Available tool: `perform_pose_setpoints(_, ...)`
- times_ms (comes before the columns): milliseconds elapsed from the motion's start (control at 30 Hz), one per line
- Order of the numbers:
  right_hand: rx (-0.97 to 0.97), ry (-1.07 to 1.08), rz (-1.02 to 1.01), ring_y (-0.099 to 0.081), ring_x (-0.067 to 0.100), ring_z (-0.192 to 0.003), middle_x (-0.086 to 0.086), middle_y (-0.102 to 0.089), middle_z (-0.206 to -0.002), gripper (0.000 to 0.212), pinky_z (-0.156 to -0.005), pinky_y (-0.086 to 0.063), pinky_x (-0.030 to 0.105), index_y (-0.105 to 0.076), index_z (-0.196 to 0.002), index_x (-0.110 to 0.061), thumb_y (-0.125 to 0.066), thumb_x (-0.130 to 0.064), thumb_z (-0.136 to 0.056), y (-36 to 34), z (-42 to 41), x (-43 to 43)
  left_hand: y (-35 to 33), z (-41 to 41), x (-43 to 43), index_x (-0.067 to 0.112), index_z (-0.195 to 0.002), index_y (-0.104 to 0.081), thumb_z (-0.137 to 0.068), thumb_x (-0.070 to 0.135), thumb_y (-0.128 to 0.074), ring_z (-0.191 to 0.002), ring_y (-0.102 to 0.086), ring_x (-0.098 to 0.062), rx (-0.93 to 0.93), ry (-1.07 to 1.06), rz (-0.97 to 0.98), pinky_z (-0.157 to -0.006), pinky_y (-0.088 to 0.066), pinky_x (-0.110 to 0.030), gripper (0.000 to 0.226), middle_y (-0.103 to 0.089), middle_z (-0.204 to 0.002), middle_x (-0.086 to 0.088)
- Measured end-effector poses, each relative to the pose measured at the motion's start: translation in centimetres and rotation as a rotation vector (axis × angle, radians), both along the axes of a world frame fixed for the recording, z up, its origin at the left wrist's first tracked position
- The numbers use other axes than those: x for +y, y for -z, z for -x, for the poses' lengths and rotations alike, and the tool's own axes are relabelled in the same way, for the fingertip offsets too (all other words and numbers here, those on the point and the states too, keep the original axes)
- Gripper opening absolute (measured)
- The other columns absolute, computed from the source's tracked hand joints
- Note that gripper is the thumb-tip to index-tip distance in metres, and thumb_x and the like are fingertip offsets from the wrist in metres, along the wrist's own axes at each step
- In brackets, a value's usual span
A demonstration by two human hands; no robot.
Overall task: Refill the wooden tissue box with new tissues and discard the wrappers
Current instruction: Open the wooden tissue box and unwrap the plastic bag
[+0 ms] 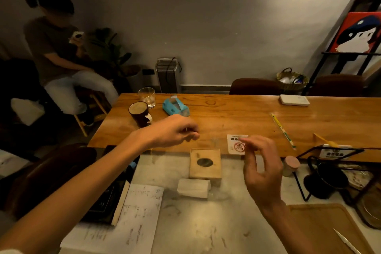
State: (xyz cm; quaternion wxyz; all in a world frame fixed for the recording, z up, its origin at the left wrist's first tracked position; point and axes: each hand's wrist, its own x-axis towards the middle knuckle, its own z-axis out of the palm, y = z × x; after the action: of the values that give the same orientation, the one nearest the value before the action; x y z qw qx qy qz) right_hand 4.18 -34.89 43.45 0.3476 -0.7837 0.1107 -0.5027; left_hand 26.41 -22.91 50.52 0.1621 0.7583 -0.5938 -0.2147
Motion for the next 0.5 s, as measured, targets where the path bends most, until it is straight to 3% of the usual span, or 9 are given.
perform_pose_setpoints(67, 0.035, -0.087, 0.272, -0.061, 0.015, -0.1, 0.001, -0.067, -0.104, 0.034, -0.083, -0.051, 0.031, -0.066, -0.108, -0.014, -0.061, 0.006, -0.081, -1.3, 1.1, 3.2, -0.3, 1.0, 0.4, 0.026, -0.1, -0.065, -0.096, 0.027, -0.056, -0.074, -0.055, 0.006, -0.017, 0.012, 0.004, -0.064, -0.042, -0.016, 0.01, -0.058, -0.084, 0.016)
perform_pose_setpoints(167, 0.442, -0.035, 0.535, -0.063, 0.023, -0.109, 0.008, -0.069, -0.118, 0.037, -0.086, -0.055, 0.035, -0.068, -0.119, -0.012, -0.072, -0.006, -0.082, -0.3, 1.0, 6.7, -0.5, 2.9, 1.4, 0.02, -0.103, -0.066, -0.096, 0.029, -0.056, -0.075, -0.059, 0.0, -0.048, 0.04, -0.004, -0.063, -0.048, -0.021, 0.016, -0.061, -0.089, 0.011)
perform_pose_setpoints(233, 0.722, 0.059, 0.546, -0.059, 0.029, -0.119, 0.012, -0.062, -0.132, 0.056, -0.086, -0.057, 0.039, -0.058, -0.133, -0.009, -0.076, -0.019, -0.08, 0.9, 0.6, 7.5, -0.4, 4.1, 2.3, 0.019, -0.106, -0.065, -0.096, 0.028, -0.054, -0.074, -0.062, -0.006, -0.004, 0.028, -0.029, -0.062, -0.056, -0.026, 0.017, -0.062, -0.093, 0.006)
perform_pose_setpoints(300, 0.894, 0.089, 0.541, -0.06, 0.032, -0.118, 0.014, -0.062, -0.131, 0.073, -0.083, -0.058, 0.039, -0.053, -0.137, -0.01, -0.083, -0.024, -0.072, 1.6, 0.7, 7.5, -0.3, 5.1, 3.3, 0.019, -0.108, -0.064, -0.096, 0.028, -0.053, -0.074, -0.063, -0.009, 0.023, 0.015, -0.048, -0.062, -0.057, -0.025, 0.018, -0.062, -0.093, 0.005)
perform_pose_setpoints(400, 0.963, 0.109, 0.564, -0.065, 0.032, -0.098, 0.013, -0.07, -0.107, 0.079, -0.07, -0.056, 0.038, -0.06, -0.129, -0.011, -0.093, -0.018, -0.058, 2.1, 1.8, 8.4, -0.2, 6.1, 4.7, 0.021, -0.11, -0.064, -0.095, 0.031, -0.053, -0.07, -0.063, -0.006, 0.036, 0.009, -0.047, -0.057, -0.056, -0.022, 0.021, -0.062, -0.088, 0.008)
perform_pose_setpoints(500, 0.897, 0.152, 0.526, -0.063, 0.029, -0.083, 0.016, -0.066, -0.098, 0.066, -0.061, -0.053, 0.034, -0.064, -0.125, -0.008, -0.089, -0.01, -0.064, 2.2, 2.7, 9.6, 0.1, 7.1, 5.6, 0.022, -0.109, -0.065, -0.094, 0.033, -0.054, -0.068, -0.063, -0.005, 0.058, 0.008, -0.028, -0.052, -0.055, -0.021, 0.021, -0.061, -0.085, 0.011)
